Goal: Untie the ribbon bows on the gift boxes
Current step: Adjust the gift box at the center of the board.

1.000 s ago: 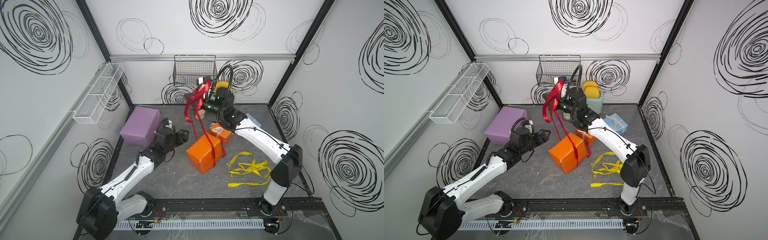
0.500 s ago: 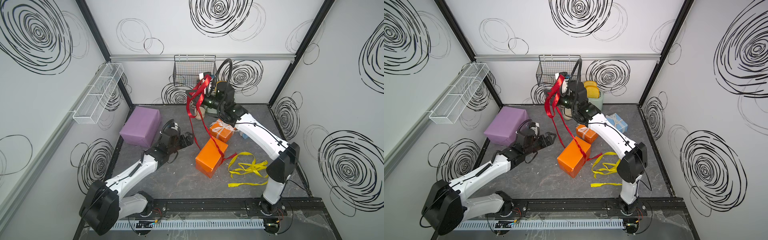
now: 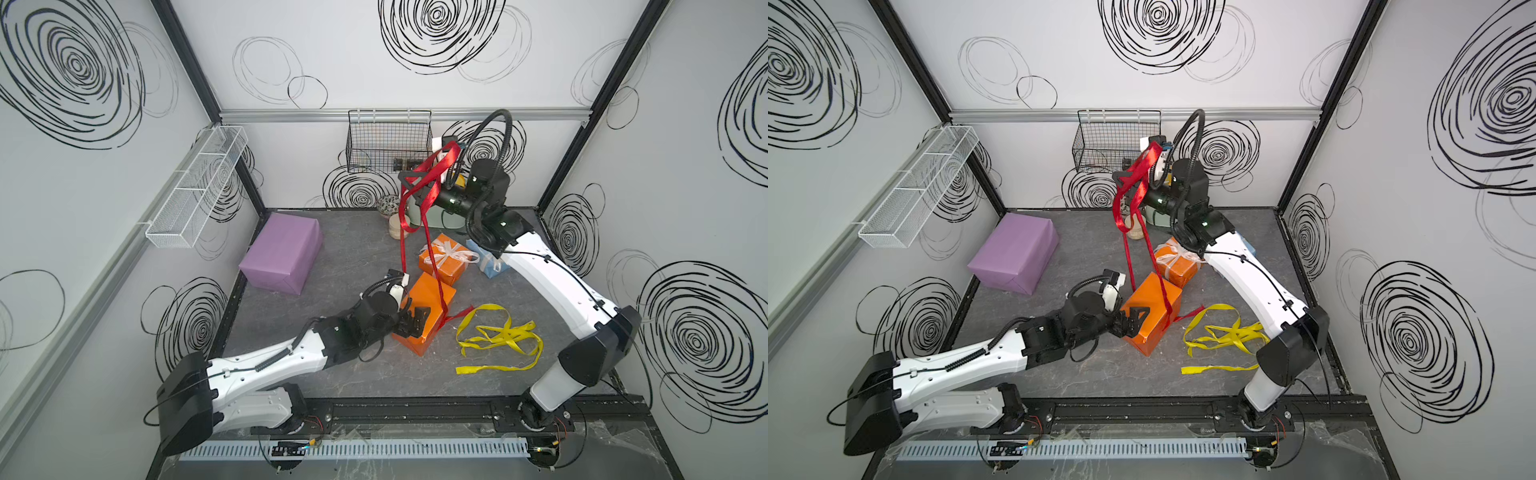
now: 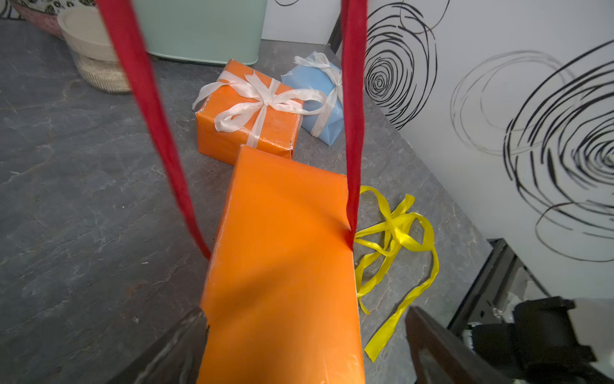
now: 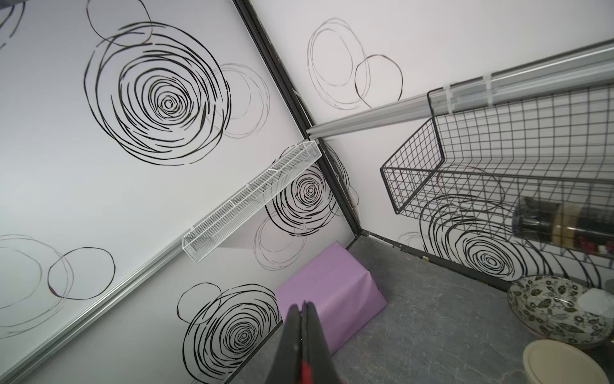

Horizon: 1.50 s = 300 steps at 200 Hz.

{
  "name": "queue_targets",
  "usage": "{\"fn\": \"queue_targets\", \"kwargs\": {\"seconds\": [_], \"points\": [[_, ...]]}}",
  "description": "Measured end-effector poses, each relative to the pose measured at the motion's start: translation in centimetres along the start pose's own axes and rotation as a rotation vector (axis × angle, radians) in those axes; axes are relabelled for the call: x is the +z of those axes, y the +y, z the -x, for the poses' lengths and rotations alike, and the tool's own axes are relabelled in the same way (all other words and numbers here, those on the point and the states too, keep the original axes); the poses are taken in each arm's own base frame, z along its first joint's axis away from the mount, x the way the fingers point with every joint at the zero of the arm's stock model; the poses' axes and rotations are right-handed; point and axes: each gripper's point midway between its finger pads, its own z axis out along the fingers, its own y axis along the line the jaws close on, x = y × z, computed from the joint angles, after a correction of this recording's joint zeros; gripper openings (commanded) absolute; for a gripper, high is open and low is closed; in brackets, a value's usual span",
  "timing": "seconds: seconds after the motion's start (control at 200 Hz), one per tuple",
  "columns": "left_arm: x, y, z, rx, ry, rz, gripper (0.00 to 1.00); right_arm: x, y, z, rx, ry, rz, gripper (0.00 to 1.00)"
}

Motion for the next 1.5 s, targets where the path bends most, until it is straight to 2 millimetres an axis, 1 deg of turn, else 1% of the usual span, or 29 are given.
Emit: {"fn": "queue_targets", "kwargs": {"seconds": [0.12, 0.21, 0.285, 0.43, 0.575, 0.67, 0.746, 0.841, 0.956, 1.066, 1.221, 1.291, 1.351, 1.501], "points": [[0.6, -0.6, -1.9, 0.131, 0.020, 0.055, 0.96, -1.4, 0.6, 0.6, -0.007, -0.014, 0.006, 0.00], [1.1, -0.6, -3.2, 0.216, 0.040, 0.103, 0.96, -1.9, 0.5, 0.3, -0.006, -0.009, 0.005, 0.00], [1.7, -0.2, -3.8, 0.259, 0.055, 0.146, 0.96, -2.0, 0.1, -0.2, 0.000, 0.005, 0.003, 0.00], [2.8, 0.3, -3.5, 0.297, 0.046, 0.206, 0.96, -2.0, -0.3, -0.7, 0.007, 0.023, 0.001, 0.00], [3.6, 0.9, -3.2, 0.312, 0.033, 0.265, 0.96, -2.3, -0.1, -0.3, 0.005, 0.023, 0.001, 0.00], [3.7, 1.4, -3.0, 0.310, 0.019, 0.297, 0.96, -3.0, 0.2, 0.5, -0.003, 0.013, 0.000, 0.00], [3.8, 1.9, -2.7, 0.290, 0.010, 0.309, 0.96, -4.0, 0.8, 1.7, -0.015, -0.008, -0.003, 0.00], [4.0, 3.1, -2.0, 0.240, -0.016, 0.333, 0.97, -5.8, 1.5, 3.6, -0.033, -0.042, -0.013, 0.00], [3.8, 4.9, -1.4, 0.161, -0.052, 0.355, 0.98, -8.0, 3.0, 6.6, -0.071, -0.108, -0.021, 0.00], [3.3, 6.5, -1.1, 0.096, -0.078, 0.369, 0.99, -10.3, 4.7, 9.6, -0.118, -0.182, -0.030, 0.00], [2.8, 8.2, -0.9, 0.013, -0.106, 0.374, 0.99, -13.3, 6.5, 13.4, -0.168, -0.276, -0.049, 0.00], [2.6, 8.8, -0.8, -0.024, -0.118, 0.373, 1.00, -14.3, 6.8, 14.6, -0.182, -0.300, -0.063, 0.00], [2.4, 9.5, -0.7, -0.058, -0.127, 0.374, 1.00, -14.9, 6.8, 15.2, -0.191, -0.313, -0.079, 0.00], [1.9, 11.3, -1.0, -0.153, -0.149, 0.370, 1.00, -16.4, 5.6, 15.5, -0.190, -0.317, -0.148, 0.00]]}}
